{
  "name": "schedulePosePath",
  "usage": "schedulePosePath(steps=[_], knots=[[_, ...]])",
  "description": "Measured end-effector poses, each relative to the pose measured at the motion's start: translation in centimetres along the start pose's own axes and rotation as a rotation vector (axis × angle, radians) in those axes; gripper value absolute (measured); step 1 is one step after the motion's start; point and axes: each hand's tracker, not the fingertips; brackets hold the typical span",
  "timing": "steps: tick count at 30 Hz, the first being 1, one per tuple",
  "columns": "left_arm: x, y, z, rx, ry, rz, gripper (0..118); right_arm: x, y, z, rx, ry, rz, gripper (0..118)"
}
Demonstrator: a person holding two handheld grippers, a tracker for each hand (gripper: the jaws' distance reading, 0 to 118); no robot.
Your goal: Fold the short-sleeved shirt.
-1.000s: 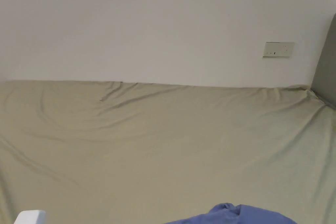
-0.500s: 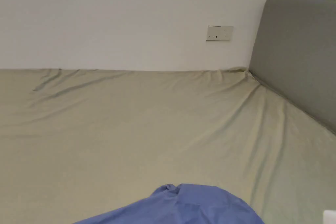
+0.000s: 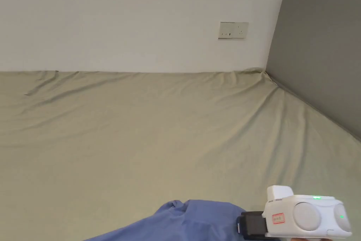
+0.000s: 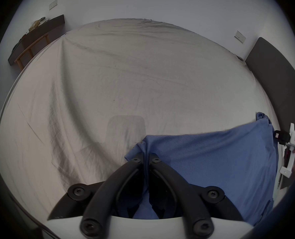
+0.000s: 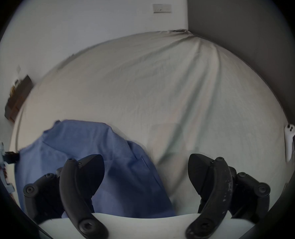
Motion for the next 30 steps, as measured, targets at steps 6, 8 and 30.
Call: schedulePosePath(steps=[6, 8, 30], knots=[[0.2, -0.1, 0.4, 0.015, 0.014, 0.024, 3, -2.0, -0.3, 1.7, 0.027, 0.009, 0.082, 12], [0.6, -0.4, 0.9, 0.034, 0.037, 0.043, 3, -1.9, -0.3, 3.1, 0.03, -0.02, 0.083, 5], [1.8, 5.2, 36.2, 0.605, -0.138, -0.006, 3, -3.0, 0.5, 45.5, 0.77, 0.09, 0.209, 5]])
